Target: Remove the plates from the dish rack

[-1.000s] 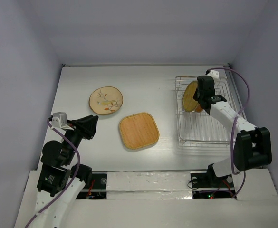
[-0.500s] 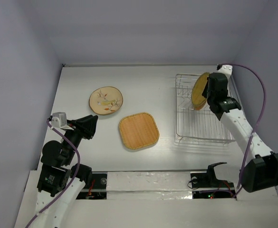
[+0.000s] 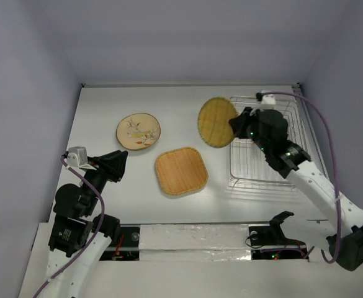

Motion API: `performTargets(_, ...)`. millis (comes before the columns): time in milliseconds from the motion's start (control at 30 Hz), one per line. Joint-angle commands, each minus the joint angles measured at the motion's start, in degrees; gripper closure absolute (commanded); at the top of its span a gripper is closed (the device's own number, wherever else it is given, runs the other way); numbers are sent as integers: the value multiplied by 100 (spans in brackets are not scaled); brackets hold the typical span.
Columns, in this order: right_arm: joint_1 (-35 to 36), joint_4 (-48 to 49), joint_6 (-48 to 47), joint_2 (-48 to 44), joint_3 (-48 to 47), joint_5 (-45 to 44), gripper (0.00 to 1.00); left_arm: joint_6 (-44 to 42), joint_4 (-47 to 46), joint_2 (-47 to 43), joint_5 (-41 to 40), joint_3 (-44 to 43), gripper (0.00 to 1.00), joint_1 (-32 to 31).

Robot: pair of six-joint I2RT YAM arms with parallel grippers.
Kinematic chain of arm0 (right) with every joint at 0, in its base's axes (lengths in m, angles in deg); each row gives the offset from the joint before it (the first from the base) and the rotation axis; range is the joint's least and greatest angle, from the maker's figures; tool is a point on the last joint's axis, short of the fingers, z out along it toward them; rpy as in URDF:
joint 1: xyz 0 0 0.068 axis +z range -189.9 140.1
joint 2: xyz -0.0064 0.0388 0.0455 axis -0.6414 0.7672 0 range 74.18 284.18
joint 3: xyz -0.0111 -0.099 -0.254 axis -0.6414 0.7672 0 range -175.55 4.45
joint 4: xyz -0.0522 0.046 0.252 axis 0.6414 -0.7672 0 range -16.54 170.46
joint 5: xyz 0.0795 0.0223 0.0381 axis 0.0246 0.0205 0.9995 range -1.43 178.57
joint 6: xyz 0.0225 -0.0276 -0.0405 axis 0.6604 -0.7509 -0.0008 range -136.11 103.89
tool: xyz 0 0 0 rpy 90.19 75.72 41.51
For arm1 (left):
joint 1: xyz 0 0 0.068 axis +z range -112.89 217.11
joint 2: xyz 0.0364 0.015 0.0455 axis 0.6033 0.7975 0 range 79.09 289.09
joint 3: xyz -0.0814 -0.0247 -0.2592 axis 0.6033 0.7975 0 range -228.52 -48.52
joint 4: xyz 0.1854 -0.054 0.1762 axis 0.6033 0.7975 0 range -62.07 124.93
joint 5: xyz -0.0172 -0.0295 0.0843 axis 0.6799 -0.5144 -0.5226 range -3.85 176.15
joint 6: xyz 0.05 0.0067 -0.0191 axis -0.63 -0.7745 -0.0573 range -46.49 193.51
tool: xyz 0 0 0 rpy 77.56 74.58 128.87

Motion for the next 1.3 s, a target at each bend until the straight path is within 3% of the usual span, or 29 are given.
performTargets(0,542,1009,786,410,520,1203,100,-8,-251,66,20,-25,71,26)
performTargets(233,1553,2792,1921,1456,1215,1120,100,-8,-243,75,11,-34,71,26)
performTargets(433,1739,4174,2976,2035,2146,760,100,-17,-251,66,20,-25,71,26)
performTargets(533,1739,4343,3153,2212,2297,654,93,-8,-242,66,38,-25,71,26)
performTargets(633,1739,4176,3118,2370,2323,592,71,-8,-251,57,38,-25,71,26)
performTargets(700,1739,3957,2995,2423,2244,566,61,-8,-243,40,38,-25,71,26)
performTargets(733,1739,3730,2925,2423,2218,540,48,-8,-251,31,38,-25,71,26)
performTargets(867,1791,2956,2574,2178,2025,180,23,-8,-251,14,38,-25,71,26)
performTargets(1067,1791,1374,1765,1782,1296,-681,6,1,-242,-13,29,-25,71,26)
performTargets(1133,1791,700,1450,1834,876,-1086,5,1,-251,-22,20,-25,71,26)
performTargets(1267,1791,405,1106,1677,540,-1411,8,-8,-251,-57,20,-34,71,26)
